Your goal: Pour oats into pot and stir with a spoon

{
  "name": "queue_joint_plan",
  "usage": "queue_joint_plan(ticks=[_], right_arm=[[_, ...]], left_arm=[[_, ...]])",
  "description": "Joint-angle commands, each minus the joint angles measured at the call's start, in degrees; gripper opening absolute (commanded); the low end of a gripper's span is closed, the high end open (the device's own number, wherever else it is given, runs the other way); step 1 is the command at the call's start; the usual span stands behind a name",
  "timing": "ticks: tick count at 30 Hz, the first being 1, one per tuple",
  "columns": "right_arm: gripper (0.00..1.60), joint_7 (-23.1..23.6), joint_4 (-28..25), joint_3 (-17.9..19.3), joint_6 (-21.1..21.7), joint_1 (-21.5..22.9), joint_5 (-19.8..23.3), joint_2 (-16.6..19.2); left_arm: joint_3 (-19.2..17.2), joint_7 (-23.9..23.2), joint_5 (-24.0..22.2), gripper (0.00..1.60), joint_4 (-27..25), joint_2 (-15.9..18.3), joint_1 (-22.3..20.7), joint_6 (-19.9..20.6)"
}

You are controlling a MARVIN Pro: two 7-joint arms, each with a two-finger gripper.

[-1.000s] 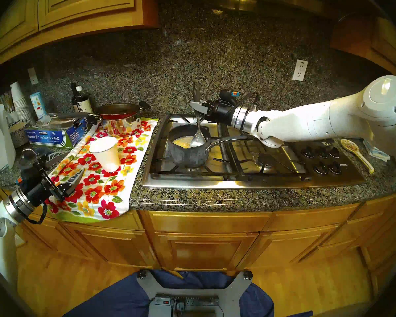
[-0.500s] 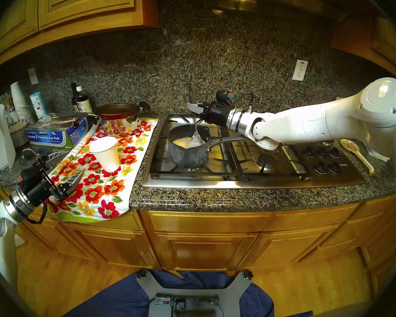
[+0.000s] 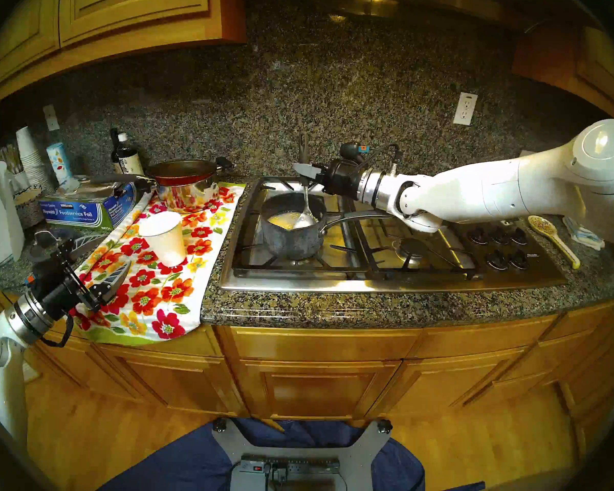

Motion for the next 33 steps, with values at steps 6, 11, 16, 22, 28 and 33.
queue_joint_plan(ticks=[6, 11, 16, 22, 28, 33], right_arm=[[0.00, 0.0, 2.6, 1.0, 4.0, 3.7, 0.5, 0.0], [0.00, 0.5, 3.2, 0.9, 6.0, 3.7, 0.4, 0.0], [0.00, 0.8, 3.4, 0.9, 8.3, 3.8, 0.7, 0.2], [0.00, 1.6, 4.2, 0.8, 10.7, 3.6, 0.8, 0.2], [0.00, 2.5, 4.9, 0.9, 12.0, 3.4, 0.5, -0.2], [0.00, 2.9, 5.4, 0.8, 12.8, 3.4, 0.2, -0.5]], left_arm=[[-1.0, 0.1, -1.0, 1.60, -1.0, 0.3, -0.8, -0.1], [-1.0, 0.1, -1.0, 1.60, -1.0, 0.3, -0.8, -0.1], [-1.0, 0.1, -1.0, 1.60, -1.0, 0.3, -0.8, -0.1], [-1.0, 0.1, -1.0, 1.60, -1.0, 0.3, -0.8, -0.1], [-1.0, 0.1, -1.1, 1.60, -1.0, 0.3, -0.8, -0.1], [-1.0, 0.1, -1.1, 1.60, -1.0, 0.3, -0.8, -0.1]])
